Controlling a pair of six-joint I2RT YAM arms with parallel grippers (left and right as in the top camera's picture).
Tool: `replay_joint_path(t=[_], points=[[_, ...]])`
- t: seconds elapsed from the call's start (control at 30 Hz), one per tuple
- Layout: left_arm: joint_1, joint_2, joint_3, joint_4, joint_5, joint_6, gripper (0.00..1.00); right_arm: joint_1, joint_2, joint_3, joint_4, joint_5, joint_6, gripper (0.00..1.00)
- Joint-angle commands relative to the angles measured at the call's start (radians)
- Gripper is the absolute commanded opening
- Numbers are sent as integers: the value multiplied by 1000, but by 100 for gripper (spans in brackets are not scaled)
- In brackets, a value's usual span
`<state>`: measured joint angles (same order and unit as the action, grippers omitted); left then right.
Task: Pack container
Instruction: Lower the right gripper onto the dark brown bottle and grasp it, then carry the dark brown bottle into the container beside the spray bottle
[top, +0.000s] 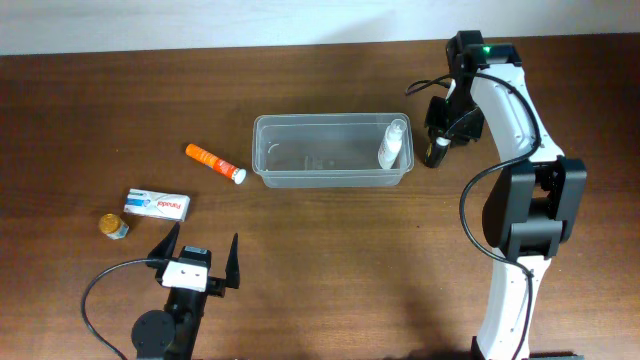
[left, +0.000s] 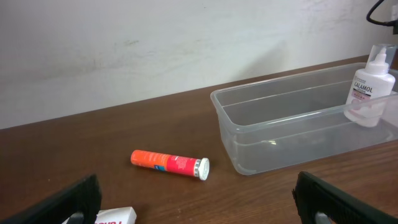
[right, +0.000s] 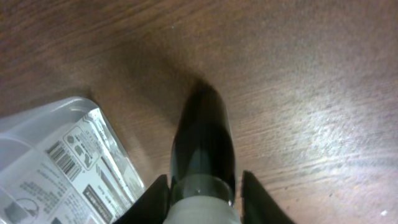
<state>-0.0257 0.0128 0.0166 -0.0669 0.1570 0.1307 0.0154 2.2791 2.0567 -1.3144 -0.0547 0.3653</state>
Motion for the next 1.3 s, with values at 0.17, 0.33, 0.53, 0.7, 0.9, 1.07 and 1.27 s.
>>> replay_joint_path(t=[0.17,0.33,0.53,0.7,0.9,1.07,1.27], points=[[5,-7,-8,0,-4,-2,99,-5,5,-11,-13,-5,-22,20],[5,-7,-8,0,-4,-2,99,-5,0,-9,-17,-5,-65,19],[5,-7,-8,0,-4,-2,99,-17,-41,24,-27,-6,-117,19],[5,-7,-8,0,-4,-2,99,-24,-81,122,-90,-6,-153,19],[5,-7,-8,0,-4,-2,99,-8,-119,299,-206,-6,-178,19],[5,-7,-8,0,-4,-2,99,39,-132,458,-298,-14,-179,20],[5,-7,-8,0,-4,-2,99,134,-134,593,-351,-14,-179,20]])
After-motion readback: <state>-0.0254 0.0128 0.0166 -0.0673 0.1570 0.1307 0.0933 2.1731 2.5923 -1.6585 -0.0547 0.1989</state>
